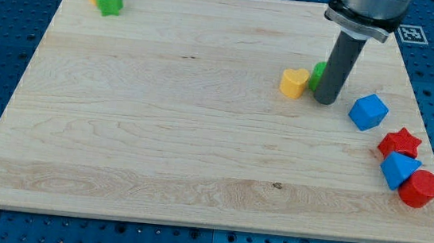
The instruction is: Push the yellow heart with green circle to the center of the board
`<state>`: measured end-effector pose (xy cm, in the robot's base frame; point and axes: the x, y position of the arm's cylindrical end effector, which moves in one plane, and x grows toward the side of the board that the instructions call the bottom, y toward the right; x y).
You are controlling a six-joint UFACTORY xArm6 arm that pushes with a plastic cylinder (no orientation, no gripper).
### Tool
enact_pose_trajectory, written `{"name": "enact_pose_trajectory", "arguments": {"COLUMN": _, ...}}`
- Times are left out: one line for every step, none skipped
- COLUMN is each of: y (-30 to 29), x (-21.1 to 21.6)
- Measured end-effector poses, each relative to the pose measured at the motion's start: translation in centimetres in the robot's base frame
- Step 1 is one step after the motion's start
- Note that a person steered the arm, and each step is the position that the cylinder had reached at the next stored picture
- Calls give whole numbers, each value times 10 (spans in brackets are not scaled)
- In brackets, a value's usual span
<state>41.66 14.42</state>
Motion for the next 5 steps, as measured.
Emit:
{"name": "enact_pose_trajectory", "arguments": {"y": -19, "x": -19}}
{"name": "enact_pose_trajectory", "arguments": {"y": 19, "x": -20}}
{"name": "enact_pose_trajectory", "arguments": {"y": 69, "x": -20}}
{"name": "enact_pose_trajectory", "arguments": {"y": 79, "x": -55}}
{"name": "enact_pose_trajectory", "arguments": {"y": 37, "x": -79}}
